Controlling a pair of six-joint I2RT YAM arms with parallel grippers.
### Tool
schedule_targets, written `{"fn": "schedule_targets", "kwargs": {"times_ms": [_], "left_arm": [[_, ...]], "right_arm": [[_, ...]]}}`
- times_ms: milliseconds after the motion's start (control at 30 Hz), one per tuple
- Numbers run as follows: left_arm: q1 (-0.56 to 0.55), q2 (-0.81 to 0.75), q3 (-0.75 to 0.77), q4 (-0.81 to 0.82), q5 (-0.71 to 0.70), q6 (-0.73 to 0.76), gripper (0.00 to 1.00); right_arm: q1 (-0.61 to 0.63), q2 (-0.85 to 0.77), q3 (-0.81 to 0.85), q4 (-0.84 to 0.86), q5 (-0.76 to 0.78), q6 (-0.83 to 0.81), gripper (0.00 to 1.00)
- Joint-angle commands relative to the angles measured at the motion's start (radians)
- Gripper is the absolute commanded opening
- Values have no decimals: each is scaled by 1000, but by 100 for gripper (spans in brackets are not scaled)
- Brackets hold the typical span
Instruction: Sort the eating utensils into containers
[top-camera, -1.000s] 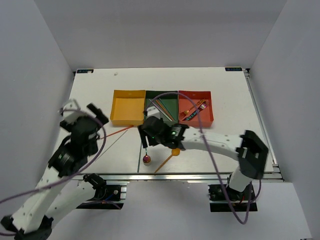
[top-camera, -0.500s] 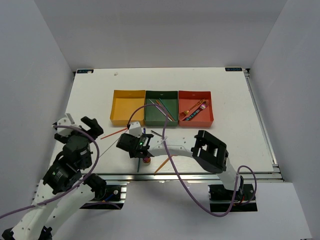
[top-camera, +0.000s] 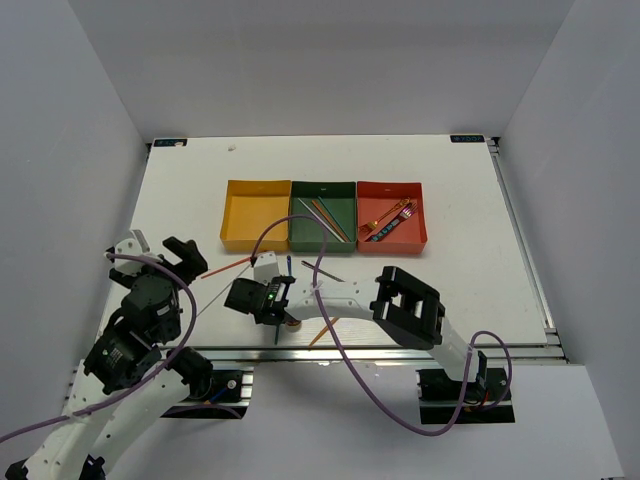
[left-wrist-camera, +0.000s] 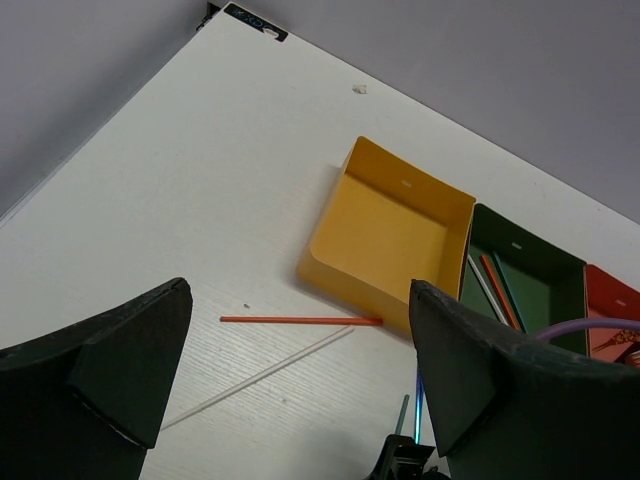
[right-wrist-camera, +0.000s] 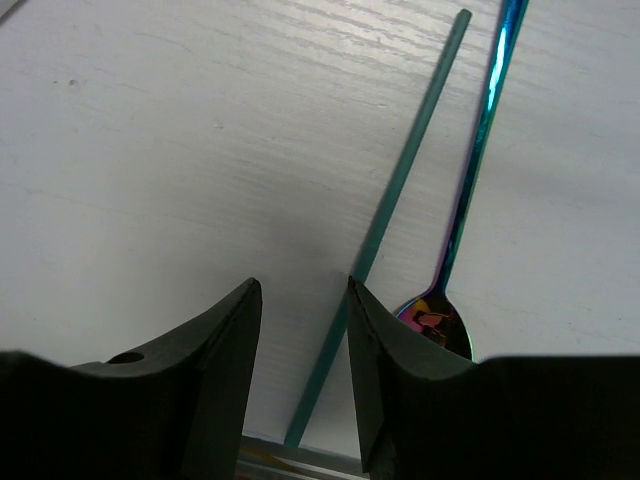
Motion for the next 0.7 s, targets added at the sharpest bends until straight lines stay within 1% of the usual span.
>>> {"fn": "schedule_targets", "kwargs": {"times_ms": [0,167,467,567,667], "left_arm": [[3,18,-1,17,19,14,98],[3,21,-2,19,23,14,98],[3,26,-4,20,31,17,98],[3,29,-4,22,34,18,98],[3,26,-4,20,30,18,98]], "right_arm": [[12,-32,13,-43,60,49,45],[20,-37,-1,-65,72,68,45],[20,-32,-38,-49,55,96,44],[20,-40,-59,-20,35,92,44],[22,-31,-78,36,0,73,38]]}}
